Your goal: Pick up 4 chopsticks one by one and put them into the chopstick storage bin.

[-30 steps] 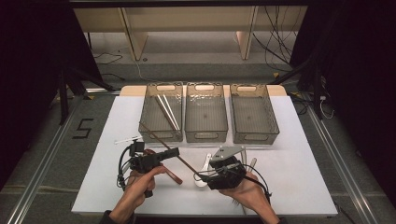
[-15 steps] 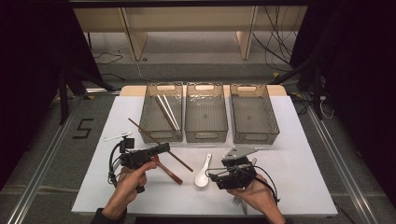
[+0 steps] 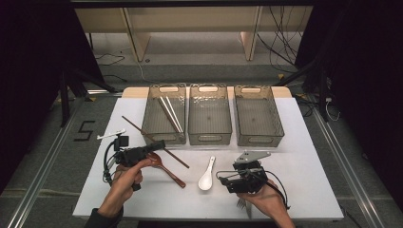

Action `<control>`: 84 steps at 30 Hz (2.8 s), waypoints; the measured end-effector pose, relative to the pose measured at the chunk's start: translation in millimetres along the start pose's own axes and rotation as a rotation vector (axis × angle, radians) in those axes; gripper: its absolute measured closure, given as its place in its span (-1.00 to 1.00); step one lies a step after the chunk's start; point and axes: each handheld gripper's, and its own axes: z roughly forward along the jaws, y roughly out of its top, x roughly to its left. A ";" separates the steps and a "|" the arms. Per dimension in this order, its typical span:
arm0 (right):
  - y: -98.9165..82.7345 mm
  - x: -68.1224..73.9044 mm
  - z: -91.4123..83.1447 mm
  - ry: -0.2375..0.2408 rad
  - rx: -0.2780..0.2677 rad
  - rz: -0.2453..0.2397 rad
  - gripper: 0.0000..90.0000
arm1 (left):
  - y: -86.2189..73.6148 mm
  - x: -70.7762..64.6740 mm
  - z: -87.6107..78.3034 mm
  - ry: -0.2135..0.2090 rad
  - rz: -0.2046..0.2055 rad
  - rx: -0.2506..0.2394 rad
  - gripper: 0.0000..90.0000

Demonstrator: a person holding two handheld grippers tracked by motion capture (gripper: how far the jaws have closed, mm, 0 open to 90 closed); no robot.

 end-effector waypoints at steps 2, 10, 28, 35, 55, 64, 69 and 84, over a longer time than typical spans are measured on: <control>-1.7 -0.9 -0.1 -0.004 0.001 0.002 -0.32 | 3.8 2.6 -0.6 0.006 -0.004 -0.007 0.86; -6.2 -2.6 -0.9 -0.008 0.007 0.012 -0.32 | 24.6 7.4 -2.1 0.016 0.004 -0.030 0.86; -9.6 -1.4 -2.5 -0.003 0.011 0.010 -0.32 | 89.5 8.3 13.0 0.105 0.070 -0.033 0.86; -9.9 0.0 -2.9 0.004 0.008 0.005 -0.34 | 107.9 12.5 23.1 0.148 0.074 -0.029 0.86; -10.8 2.4 -4.1 0.013 0.017 -0.003 -0.36 | 121.0 28.4 66.5 0.277 0.061 0.083 0.85; -11.1 2.0 -4.9 0.014 0.018 -0.003 -0.36 | 114.2 30.8 79.7 0.299 0.068 0.130 0.85; -11.1 2.2 -5.1 0.014 0.019 -0.004 -0.36 | 109.9 33.2 84.8 0.305 0.062 0.157 0.84; -11.5 2.8 -4.7 0.017 0.020 -0.008 -0.36 | 105.9 34.4 97.7 0.389 0.085 0.210 0.38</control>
